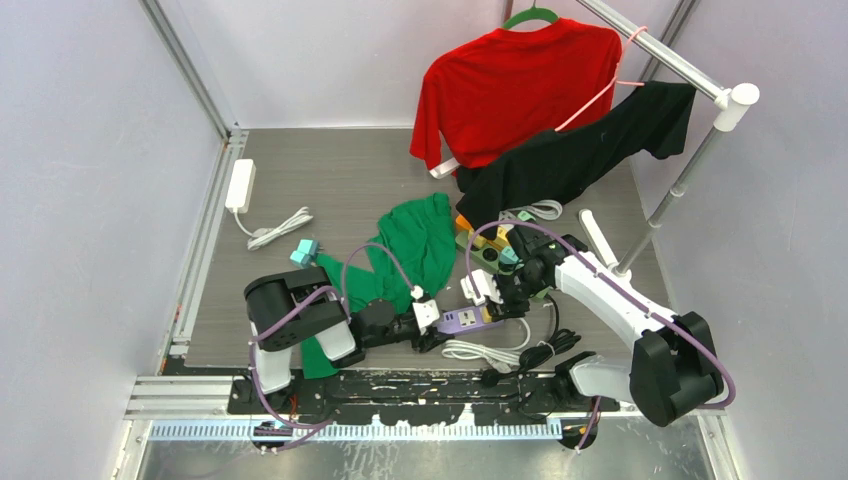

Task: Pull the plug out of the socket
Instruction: Remove the plug from the socket.

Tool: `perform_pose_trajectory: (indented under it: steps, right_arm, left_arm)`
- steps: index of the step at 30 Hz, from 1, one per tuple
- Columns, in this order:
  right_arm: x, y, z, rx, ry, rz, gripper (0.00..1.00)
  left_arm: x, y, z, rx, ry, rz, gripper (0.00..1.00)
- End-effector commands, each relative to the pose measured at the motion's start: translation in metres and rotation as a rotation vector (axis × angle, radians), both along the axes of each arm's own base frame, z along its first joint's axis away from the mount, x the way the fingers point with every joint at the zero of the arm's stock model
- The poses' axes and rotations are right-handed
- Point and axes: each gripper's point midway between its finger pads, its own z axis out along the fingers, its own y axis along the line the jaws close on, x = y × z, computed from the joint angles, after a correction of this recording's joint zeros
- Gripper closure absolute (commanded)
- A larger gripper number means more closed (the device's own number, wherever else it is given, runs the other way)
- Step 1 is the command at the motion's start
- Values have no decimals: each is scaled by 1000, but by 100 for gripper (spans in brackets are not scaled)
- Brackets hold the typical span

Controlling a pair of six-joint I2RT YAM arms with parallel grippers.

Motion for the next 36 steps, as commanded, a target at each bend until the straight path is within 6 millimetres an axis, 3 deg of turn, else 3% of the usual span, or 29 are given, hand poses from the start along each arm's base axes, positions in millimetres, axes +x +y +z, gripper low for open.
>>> perform_pose_trajectory:
  steps: [1,8,14,17,23,30,33,34,36]
  right_arm:
    - [-43,4,9,80,86,160,96]
    - [-17,48,26,133,127,-18,99]
    - [21,33,29,78,25,-224,99]
    - [29,22,36,77,13,-263,99]
    - [-3,5,26,34,23,-97,99]
    - [-35,15,25,122,91,77,99]
    - [-34,24,30,146,129,50,99]
    - [-28,27,36,154,130,24,99]
    - [-21,31,43,158,150,-45,99]
  left_arm:
    - [8,25,-37,136,27,78,100]
    - [10,19,-39,157,40,70,100]
    - [11,19,-40,161,41,74,100]
    - [11,19,-41,165,42,75,100]
    - [11,20,-41,170,43,79,100]
    - [12,19,-41,170,45,85,100]
    - [15,18,-40,169,48,96,100]
    - [16,18,-39,168,49,105,96]
    - [20,18,-33,156,46,131,72]
